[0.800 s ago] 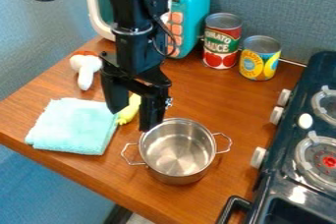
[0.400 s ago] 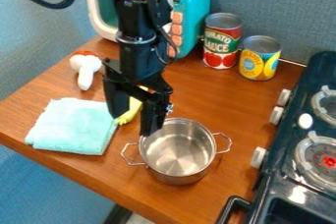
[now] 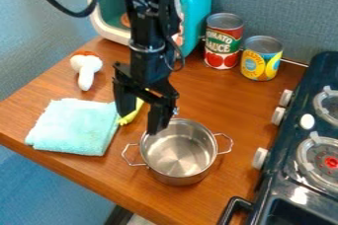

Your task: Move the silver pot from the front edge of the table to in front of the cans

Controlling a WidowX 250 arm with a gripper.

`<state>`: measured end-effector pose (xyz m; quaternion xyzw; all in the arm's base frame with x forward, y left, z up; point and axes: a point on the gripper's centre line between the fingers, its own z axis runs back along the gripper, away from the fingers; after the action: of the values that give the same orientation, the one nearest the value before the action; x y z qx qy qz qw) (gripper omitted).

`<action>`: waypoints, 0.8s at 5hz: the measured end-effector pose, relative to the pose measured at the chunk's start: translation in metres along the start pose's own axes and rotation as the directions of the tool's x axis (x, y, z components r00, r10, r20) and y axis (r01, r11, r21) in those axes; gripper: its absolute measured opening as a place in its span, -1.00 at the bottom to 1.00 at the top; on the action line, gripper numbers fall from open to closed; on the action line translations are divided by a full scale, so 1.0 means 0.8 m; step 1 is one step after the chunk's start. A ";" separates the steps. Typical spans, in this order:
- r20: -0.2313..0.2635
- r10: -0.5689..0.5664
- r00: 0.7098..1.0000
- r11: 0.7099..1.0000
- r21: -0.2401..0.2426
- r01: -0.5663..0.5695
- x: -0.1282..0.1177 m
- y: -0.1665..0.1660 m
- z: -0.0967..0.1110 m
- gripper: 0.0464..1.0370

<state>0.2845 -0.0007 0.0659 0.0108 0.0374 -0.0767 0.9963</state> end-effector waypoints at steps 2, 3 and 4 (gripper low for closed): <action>-0.012 -0.029 1.000 0.996 -0.086 0.028 0.024 0.003 -0.045 0.93; -0.027 -0.022 0.999 0.996 -0.085 0.020 0.028 0.005 -0.057 0.85; -0.033 -0.013 0.999 0.997 -0.077 0.011 0.027 0.006 -0.059 0.30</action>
<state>0.3033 0.0024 0.0173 -0.0266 0.0569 -0.0811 0.9947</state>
